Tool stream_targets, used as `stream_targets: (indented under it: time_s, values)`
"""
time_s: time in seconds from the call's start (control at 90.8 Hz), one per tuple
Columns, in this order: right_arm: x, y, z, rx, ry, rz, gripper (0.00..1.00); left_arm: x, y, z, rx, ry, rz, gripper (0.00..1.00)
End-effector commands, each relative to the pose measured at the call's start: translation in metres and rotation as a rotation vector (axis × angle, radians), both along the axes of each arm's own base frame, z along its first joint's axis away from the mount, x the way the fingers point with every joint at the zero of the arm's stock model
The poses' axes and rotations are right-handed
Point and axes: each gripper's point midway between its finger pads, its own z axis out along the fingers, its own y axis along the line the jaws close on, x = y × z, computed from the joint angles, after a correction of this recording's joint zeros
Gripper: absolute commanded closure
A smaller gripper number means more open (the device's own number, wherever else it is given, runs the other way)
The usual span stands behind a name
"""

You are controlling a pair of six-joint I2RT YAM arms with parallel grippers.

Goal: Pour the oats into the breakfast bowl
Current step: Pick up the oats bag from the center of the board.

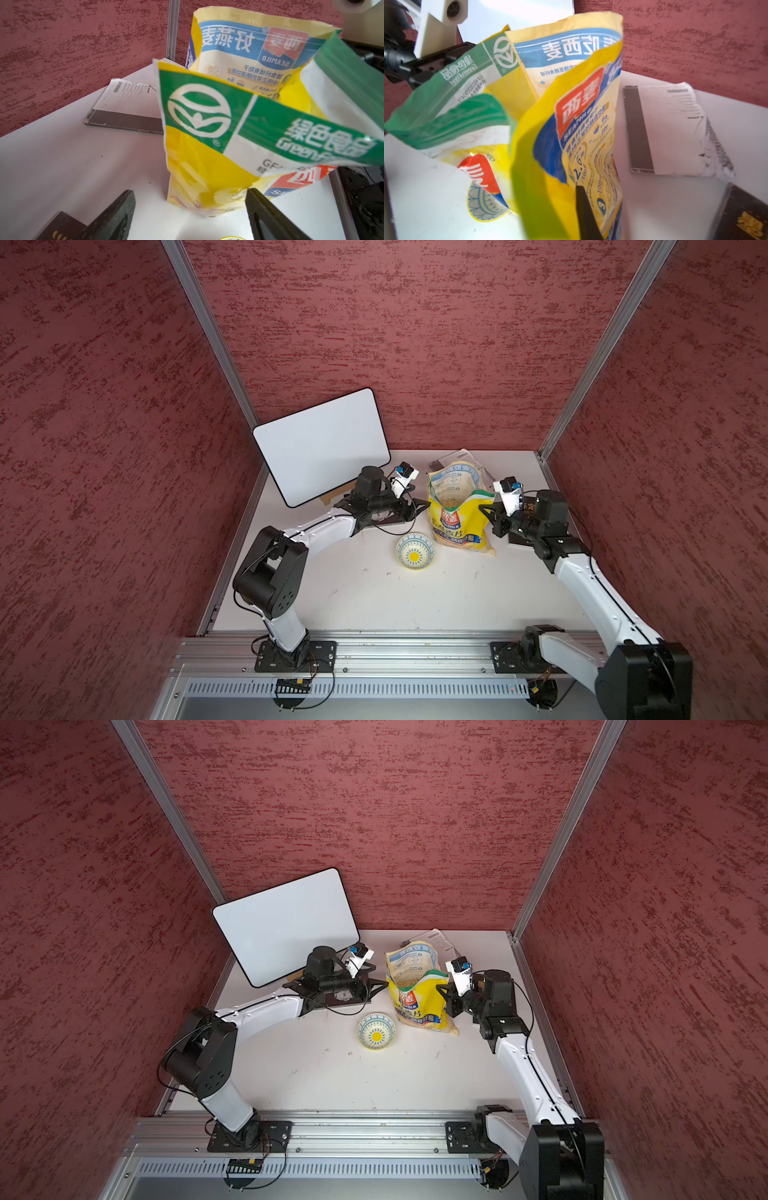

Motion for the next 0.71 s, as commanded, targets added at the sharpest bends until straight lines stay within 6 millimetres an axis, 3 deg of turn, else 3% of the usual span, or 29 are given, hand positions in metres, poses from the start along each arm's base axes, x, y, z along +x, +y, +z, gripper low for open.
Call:
stream_targets:
  time_s: [0.0,0.143,0.364,0.496,0.584,0.694]
  values:
    - [-0.003,0.009,0.027,0.091,-0.015,-0.046,1.00,0.011,0.019,0.014,-0.026,-0.041,0.089,0.12]
    - [-0.016,0.020,0.030,0.120,-0.004,-0.102,1.00,0.021,0.040,0.018,-0.042,-0.024,0.150,0.12]
    - [-0.017,0.034,0.046,0.144,0.024,-0.226,1.00,0.025,0.054,0.018,-0.025,-0.022,0.187,0.12]
    - [-0.025,0.056,0.046,0.137,0.047,-0.195,1.00,0.025,0.061,0.016,-0.017,-0.023,0.209,0.12]
    - [-0.030,0.066,0.027,0.094,0.074,-0.187,0.89,0.024,0.064,0.015,-0.014,-0.023,0.214,0.11]
    - [-0.033,0.050,0.009,0.051,0.066,-0.271,0.52,0.021,0.066,0.013,-0.011,-0.014,0.215,0.11]
